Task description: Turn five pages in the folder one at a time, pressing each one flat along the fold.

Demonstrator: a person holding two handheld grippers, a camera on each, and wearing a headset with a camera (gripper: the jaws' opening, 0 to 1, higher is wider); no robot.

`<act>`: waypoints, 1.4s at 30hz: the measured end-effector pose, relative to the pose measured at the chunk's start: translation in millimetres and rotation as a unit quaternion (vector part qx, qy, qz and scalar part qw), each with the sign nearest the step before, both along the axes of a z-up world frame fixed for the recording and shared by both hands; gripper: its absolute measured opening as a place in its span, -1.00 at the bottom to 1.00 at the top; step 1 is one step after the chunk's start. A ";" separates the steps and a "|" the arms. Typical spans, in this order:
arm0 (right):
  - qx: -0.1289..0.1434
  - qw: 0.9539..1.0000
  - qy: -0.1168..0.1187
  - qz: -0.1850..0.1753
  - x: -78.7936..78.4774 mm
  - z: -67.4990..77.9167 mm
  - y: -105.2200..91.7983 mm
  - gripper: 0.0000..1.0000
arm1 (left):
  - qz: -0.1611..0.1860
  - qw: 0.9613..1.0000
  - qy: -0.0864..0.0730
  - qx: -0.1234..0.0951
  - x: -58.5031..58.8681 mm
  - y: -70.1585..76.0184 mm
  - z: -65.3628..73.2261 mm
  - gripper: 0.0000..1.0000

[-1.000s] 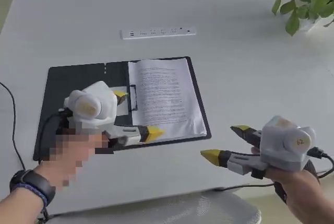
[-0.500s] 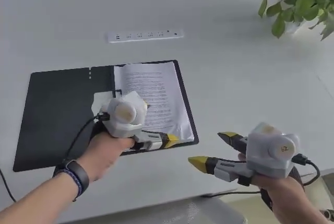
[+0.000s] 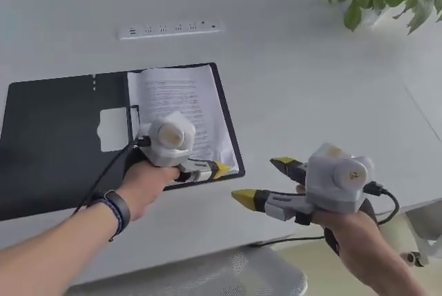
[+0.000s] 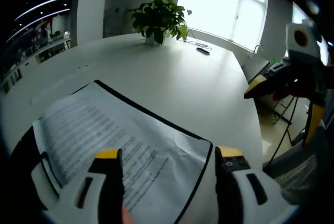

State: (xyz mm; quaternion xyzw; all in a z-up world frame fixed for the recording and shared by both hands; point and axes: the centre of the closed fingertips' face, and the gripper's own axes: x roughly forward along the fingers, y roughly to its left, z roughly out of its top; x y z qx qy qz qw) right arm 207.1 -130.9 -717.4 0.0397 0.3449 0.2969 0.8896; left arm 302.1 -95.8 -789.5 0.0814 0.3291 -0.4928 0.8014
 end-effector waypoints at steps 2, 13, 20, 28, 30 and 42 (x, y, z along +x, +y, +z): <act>0.000 1.000 0.003 0.002 1.0 -1.8 -1.2 0.36 | 0.012 1.000 0.008 -0.002 1.7 -3.4 -5.3 0.42; 0.010 1.000 0.008 0.011 13.8 -8.5 -0.8 0.33 | 0.024 0.999 -0.023 0.016 7.1 -3.1 -12.8 0.30; 0.030 0.999 0.008 0.013 32.5 -13.8 5.0 0.31 | 0.030 0.999 -0.020 0.011 8.5 -2.0 -13.4 0.26; 0.087 0.996 0.019 -0.002 74.6 -25.2 17.7 0.19 | 0.027 0.999 -0.022 0.014 6.8 -3.3 -13.8 0.30; 0.090 0.996 0.019 -0.005 84.9 -27.7 18.1 0.16 | 0.025 0.999 -0.023 0.014 6.3 -2.9 -13.7 0.30; 0.138 0.989 0.051 -0.024 115.9 -43.7 26.3 0.03 | 0.028 0.999 -0.020 0.012 7.8 -2.2 -14.1 0.29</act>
